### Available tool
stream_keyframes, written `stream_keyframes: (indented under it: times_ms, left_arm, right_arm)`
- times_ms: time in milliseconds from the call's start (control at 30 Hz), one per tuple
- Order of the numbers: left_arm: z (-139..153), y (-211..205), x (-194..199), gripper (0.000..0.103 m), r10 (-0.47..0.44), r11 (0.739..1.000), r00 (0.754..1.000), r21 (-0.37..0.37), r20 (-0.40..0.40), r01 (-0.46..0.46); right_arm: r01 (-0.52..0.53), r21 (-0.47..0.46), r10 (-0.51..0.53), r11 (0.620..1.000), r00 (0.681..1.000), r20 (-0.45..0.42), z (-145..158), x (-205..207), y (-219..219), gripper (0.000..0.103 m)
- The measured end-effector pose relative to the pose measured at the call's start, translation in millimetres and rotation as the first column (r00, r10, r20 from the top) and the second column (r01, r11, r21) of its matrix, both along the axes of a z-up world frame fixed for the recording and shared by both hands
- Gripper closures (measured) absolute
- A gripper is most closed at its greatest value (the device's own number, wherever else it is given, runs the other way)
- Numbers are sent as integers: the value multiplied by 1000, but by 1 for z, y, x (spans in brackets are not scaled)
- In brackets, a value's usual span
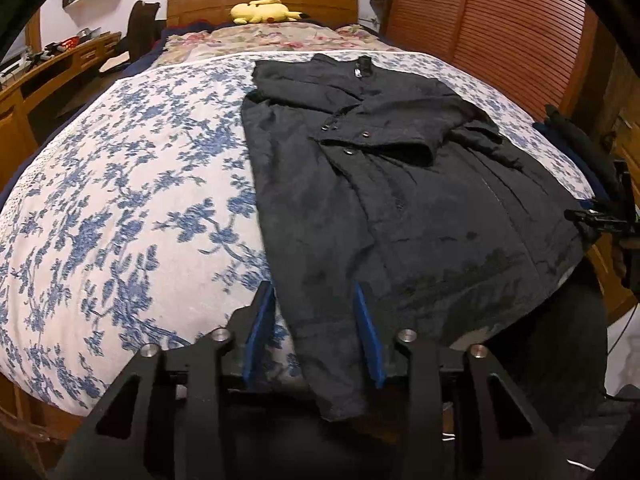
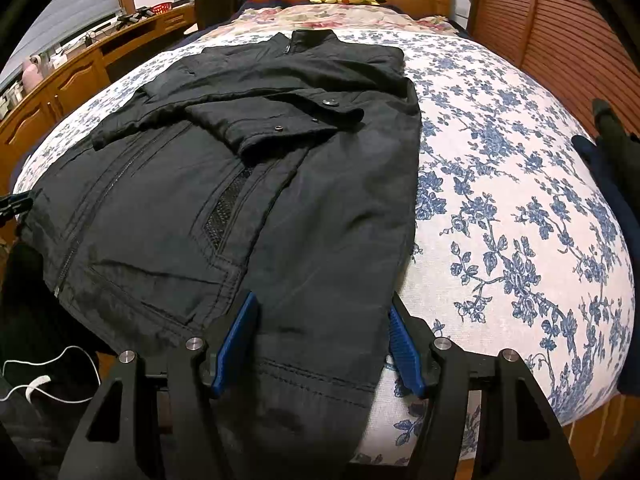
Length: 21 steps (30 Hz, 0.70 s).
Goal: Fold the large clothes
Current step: 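Close both grippers on the jacket hem, then lift the hem with both grippers and fold it toward the collar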
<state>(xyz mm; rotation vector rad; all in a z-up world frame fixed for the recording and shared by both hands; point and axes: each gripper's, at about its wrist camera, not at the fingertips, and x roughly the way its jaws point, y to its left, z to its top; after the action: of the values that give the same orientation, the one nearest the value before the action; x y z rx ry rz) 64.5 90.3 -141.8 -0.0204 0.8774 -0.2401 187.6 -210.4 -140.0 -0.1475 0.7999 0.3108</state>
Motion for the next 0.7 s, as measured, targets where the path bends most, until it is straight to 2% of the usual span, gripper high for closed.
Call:
stream_keyframes:
  times_ms: [67,133,167,200,233,300,567,700]
  left_arm:
    - [0,-1,-1,64,-1,1000,1000,8,2,1]
    - [0,0,0,70,4,1000,1000,1,2,-4]
    - [0,2,0,74,8,1000,1000,-8,0,-8]
    - [2,4,1,81,14,1000,1000,-15,-2,-14]
    - [2,5,1,82,15,1000,1000,-17,-2,-16]
    - [6,6,2,87,6,1000,1000,-25,3,-6]
    - [25,-2,1,95,-15,1000,998,1,61,15]
    - [54,-9,-3,96,-32,999,990,11,140,31]
  right_arm:
    - [-4,5,4,1000,1000,-1,0,-1,0,38]
    - [-5,13,5,1000,1000,-1,-1,-2,-1,38]
    - [-5,15,5,1000,1000,1,-1,-3,-1,42]
    - [-5,16,5,1000,1000,2,-1,-2,-1,48]
    - [-3,16,3,1000,1000,5,0,-2,-1,53]
    - [-1,31,0,1000,1000,9,2,-2,-4,74]
    - [-13,79,11,997,1000,25,7,-1,-5,86]
    - [-28,120,19,992,997,77,28,-6,-8,89]
